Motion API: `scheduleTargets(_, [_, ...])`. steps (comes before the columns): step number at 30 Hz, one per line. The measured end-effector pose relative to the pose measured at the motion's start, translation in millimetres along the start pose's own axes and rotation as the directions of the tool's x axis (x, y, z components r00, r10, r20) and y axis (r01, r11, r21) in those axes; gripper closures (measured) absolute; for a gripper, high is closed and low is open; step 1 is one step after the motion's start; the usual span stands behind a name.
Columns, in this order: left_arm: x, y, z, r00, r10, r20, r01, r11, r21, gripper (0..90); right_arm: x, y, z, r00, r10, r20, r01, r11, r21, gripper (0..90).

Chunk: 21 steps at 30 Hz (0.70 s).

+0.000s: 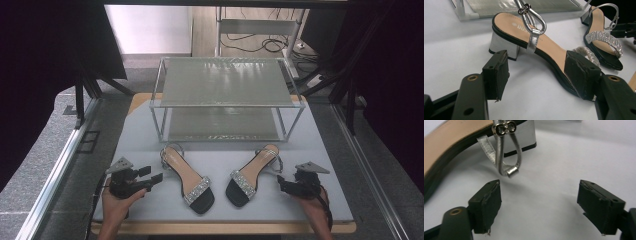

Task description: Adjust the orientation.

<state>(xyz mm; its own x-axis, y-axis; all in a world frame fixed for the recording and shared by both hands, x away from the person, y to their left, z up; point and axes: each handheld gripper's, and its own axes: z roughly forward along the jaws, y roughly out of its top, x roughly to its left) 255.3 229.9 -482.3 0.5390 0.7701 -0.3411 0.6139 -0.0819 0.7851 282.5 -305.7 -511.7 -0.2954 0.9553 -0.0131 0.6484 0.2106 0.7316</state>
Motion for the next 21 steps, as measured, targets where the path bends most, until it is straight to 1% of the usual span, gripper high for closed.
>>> scheduleTargets(1, [0.0, 0.0, 0.0, 1.0000, 0.000, 0.000, 0.000, 1.0000, 0.000, 36.4, 0.0, 0.0, 0.0, 1.0000, 0.000, 0.000, 0.000, 1.000, 0.000, 20.5])
scheduleTargets(4, [-0.4, 1.8, -1.1, 1.0000, -0.001, 0.001, 0.001, 1.0000, 0.001, 36.4, -4.9, -4.4, -11.3, 0.9996, 0.015, -0.024, -0.016, 1.000, -0.023, 25.1])
scheduleTargets(5, [-1.4, 4.4, -3.1, 0.9997, -0.013, 0.021, 0.013, 0.9999, -0.003, 36.6, -4.3, -6.2, -17.8, 0.9993, 0.019, -0.031, -0.020, 0.999, -0.040, 27.2])
scheduleTargets(6, [-1.4, 4.4, -3.1, 0.9997, -0.013, 0.021, 0.013, 0.9999, -0.003, 37.1, -4.3, -6.2, -17.8, 0.9993, 0.019, -0.031, -0.020, 0.999, -0.040, 27.2])
scheduleTargets(7, [-2.2, 8.4, -6.1, 0.9996, -0.012, 0.026, 0.012, 0.9999, -0.005, 37.6, -1.7, -7.4, -27.0, 0.9992, 0.006, -0.041, -0.009, 0.998, -0.061, 29.5])
scheduleTargets(8, [-2.2, 8.4, -6.1, 0.9996, -0.012, 0.026, 0.012, 0.9999, -0.005, 37.8, -1.7, -7.4, -27.0, 0.9992, 0.006, -0.041, -0.009, 0.998, -0.061, 29.5])
scheduleTargets(9, [-4.0, 16.4, -9.3, 0.9998, 0.003, 0.018, -0.003, 0.9999, -0.012, 38.3, 2.2, -7.0, -38.0, 0.9988, 0.002, -0.049, -0.006, 0.997, -0.079, 35.7])
scheduleTargets(10, [-4.0, 16.4, -9.3, 0.9998, 0.003, 0.018, -0.003, 0.9999, -0.012, 38.5, 4.8, -6.0, -44.0, 0.9979, -0.001, -0.065, -0.005, 0.995, -0.096, 39.3])
scheduleTargets(11, [-6.5, 24.1, -10.8, 0.9997, 0.017, 0.016, -0.017, 0.9996, -0.021, 39.0, 8.3, -4.4, -50.0, 0.9965, -0.010, -0.082, 0.001, 0.994, -0.112, 44.2])
scheduleTargets(12, [-6.5, 24.1, -10.8, 0.9997, 0.017, 0.016, -0.017, 0.9996, -0.021, 39.4, 8.3, -4.4, -50.0, 0.9965, -0.010, -0.082, 0.001, 0.994, -0.112, 44.2])
scheduleTargets(13, [-9.5, 35.3, -9.7, 0.9991, 0.041, 0.007, -0.041, 0.9990, -0.018, 39.7, 16.4, 0.8, -61.8, 0.9919, -0.037, -0.122, 0.018, 0.988, -0.151, 56.2])
scheduleTargets(14, [-9.5, 35.3, -9.7, 0.9991, 0.041, 0.007, -0.041, 0.9990, -0.018, 39.8, 16.4, 0.8, -61.8, 0.9919, -0.037, -0.122, 0.018, 0.988, -0.151, 56.2])
scheduleTargets(15, [-10.3, 42.1, -7.2, 0.9985, 0.054, -0.003, -0.054, 0.9985, -0.007, 40.0, 27.5, 8.1, -73.1, 0.9800, -0.055, -0.191, 0.018, 0.982, -0.190, 67.1])
scheduleTargets(16, [-11.0, 46.1, -5.3, 0.9983, 0.058, -0.012, -0.058, 0.9983, -0.001, 40.0, 27.5, 8.1, -73.1, 0.9800, -0.055, -0.191, 0.018, 0.982, -0.190, 67.1])
scheduleTargets(17, [-11.4, 56.5, 1.3, 0.9975, 0.066, -0.025, -0.065, 0.9975, 0.027, 39.6, 38.5, 13.2, -79.3, 0.9693, -0.084, -0.231, 0.035, 0.977, -0.208, 75.7])
scheduleTargets(18, [-11.4, 56.5, 1.3, 0.9975, 0.066, -0.025, -0.065, 0.9975, 0.027, 39.2, 38.5, 13.2, -79.3, 0.9693, -0.084, -0.231, 0.035, 0.977, -0.208, 75.7])
scheduleTargets(19, [-11.5, 61.8, 6.2, 0.9968, 0.072, -0.034, -0.071, 0.9966, 0.042, 39.2, 45.3, 15.8, -81.1, 0.9608, -0.102, -0.258, 0.047, 0.976, -0.213, 79.3])
scheduleTargets(20, [-11.3, 64.5, 9.1, 0.9965, 0.074, -0.041, -0.071, 0.9959, 0.055, 38.5, 55.0, 18.4, -81.7, 0.9487, -0.125, -0.290, 0.063, 0.974, -0.215, 83.5])
scheduleTargets(21, [-9.5, 69.4, 18.3, 0.9957, 0.071, -0.060, -0.066, 0.9939, 0.088, 37.1, 70.2, 20.9, -80.3, 0.9301, -0.163, -0.329, 0.097, 0.973, -0.209, 87.6])
